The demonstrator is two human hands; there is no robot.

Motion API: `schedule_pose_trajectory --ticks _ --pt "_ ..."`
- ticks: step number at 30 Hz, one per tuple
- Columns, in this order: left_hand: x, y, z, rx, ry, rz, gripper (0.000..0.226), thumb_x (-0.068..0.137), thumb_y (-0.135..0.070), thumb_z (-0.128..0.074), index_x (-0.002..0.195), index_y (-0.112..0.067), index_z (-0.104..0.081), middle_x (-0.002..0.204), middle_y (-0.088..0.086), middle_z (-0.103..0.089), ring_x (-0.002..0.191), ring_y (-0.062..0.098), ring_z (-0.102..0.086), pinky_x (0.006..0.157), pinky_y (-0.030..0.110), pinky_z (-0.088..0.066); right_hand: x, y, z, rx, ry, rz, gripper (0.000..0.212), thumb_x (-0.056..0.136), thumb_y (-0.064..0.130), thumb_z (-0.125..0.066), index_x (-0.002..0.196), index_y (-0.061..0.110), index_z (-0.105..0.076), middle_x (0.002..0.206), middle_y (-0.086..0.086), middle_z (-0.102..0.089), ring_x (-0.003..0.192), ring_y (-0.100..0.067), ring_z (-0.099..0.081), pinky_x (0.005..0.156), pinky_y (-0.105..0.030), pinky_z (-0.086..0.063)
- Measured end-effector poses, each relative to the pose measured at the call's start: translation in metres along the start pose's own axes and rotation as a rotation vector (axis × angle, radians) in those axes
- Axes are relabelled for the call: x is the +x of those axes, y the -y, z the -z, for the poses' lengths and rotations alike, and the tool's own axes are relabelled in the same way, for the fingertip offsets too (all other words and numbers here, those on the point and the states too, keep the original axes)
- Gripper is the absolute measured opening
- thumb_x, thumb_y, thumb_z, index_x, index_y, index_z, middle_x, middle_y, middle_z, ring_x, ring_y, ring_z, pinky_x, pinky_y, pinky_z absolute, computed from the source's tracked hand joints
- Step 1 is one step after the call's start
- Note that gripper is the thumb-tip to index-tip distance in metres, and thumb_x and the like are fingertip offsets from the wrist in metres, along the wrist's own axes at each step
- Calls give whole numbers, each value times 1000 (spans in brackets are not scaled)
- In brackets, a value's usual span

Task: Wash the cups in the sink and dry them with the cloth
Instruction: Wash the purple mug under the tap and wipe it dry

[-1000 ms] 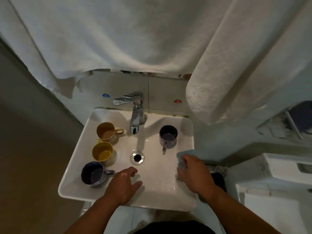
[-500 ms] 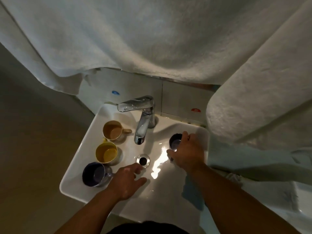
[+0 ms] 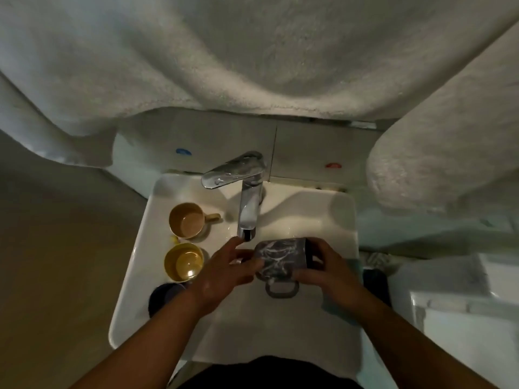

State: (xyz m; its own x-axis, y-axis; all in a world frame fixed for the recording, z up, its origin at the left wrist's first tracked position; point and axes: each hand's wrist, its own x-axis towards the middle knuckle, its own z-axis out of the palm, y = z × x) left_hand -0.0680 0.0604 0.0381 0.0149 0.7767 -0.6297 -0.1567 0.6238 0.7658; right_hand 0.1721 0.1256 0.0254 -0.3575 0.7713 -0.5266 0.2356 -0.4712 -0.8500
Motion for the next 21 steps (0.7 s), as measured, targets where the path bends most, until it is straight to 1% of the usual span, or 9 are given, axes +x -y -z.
schedule_pose_trajectory --ticks 2,4,7,9,12,14,17,19,21 --pt "-1 1 13 -78 75 25 77 72 -35 -88 140 -36 -51 132 6 -63 116 24 -67 92 43 -59 -7 -6 -17 80 13 -7 74 62 10 -92 126 28 -59 125 3 -68 109 -20 -69 87 -38 -59" --pt "-3 1 26 -78 104 29 71 72 -27 -90 134 -40 -57 132 5 -63 116 23 -67 95 49 -58 -10 -10 -33 169 2 3 77 60 10 -88 129 25 -58 127 0 -68 113 -24 -67 89 -43 -58" --pt "-6 5 43 -28 148 24 67 72 -20 -90 127 -45 -61 130 -2 -65 114 18 -68 97 51 -57 -12 -10 -54 286 26 29 80 59 13 -84 133 14 -56 131 -13 -64 117 -36 -64 96 -54 -53" --pt "-7 7 55 -97 180 19 72 66 -20 -90 129 -41 -62 133 5 -64 117 25 -67 95 52 -57 -12 -7 -65 272 34 51 79 58 12 -83 133 15 -56 130 -14 -64 115 -36 -65 93 -51 -54" --pt "-7 7 67 -169 216 12 80 62 -17 -92 132 -38 -59 134 11 -62 118 32 -66 91 50 -58 -11 1 -76 210 32 65 82 58 12 -86 134 18 -56 130 -9 -65 114 -32 -66 91 -45 -56" --pt "-8 7 72 -141 221 5 80 60 -19 -92 130 -39 -59 134 12 -61 116 33 -67 91 52 -58 -11 6 -81 129 51 58 82 62 9 -89 136 21 -54 133 -4 -64 118 -30 -64 95 -47 -55" --pt "-9 6 78 -56 150 -8 77 55 -18 -95 121 -40 -63 128 12 -64 109 31 -70 89 58 -58 -15 13 -84 -118 65 23 92 66 13 -93 142 34 -46 139 9 -58 121 -16 -62 90 -33 -57" --pt "-9 6 81 -21 97 -24 72 60 -10 -95 117 -38 -63 124 12 -66 105 29 -72 84 56 -60 -22 30 -86 -322 -46 48 96 65 25 -95 144 41 -41 141 18 -50 118 -4 -59 83 -23 -57" --pt "-10 6 81 15 76 -45 68 64 -8 -94 116 -39 -63 123 9 -67 103 28 -72 81 54 -62 -29 57 -90 -591 -290 273 75 72 32 -89 135 40 -48 130 20 -50 108 1 -59 77 -18 -56"
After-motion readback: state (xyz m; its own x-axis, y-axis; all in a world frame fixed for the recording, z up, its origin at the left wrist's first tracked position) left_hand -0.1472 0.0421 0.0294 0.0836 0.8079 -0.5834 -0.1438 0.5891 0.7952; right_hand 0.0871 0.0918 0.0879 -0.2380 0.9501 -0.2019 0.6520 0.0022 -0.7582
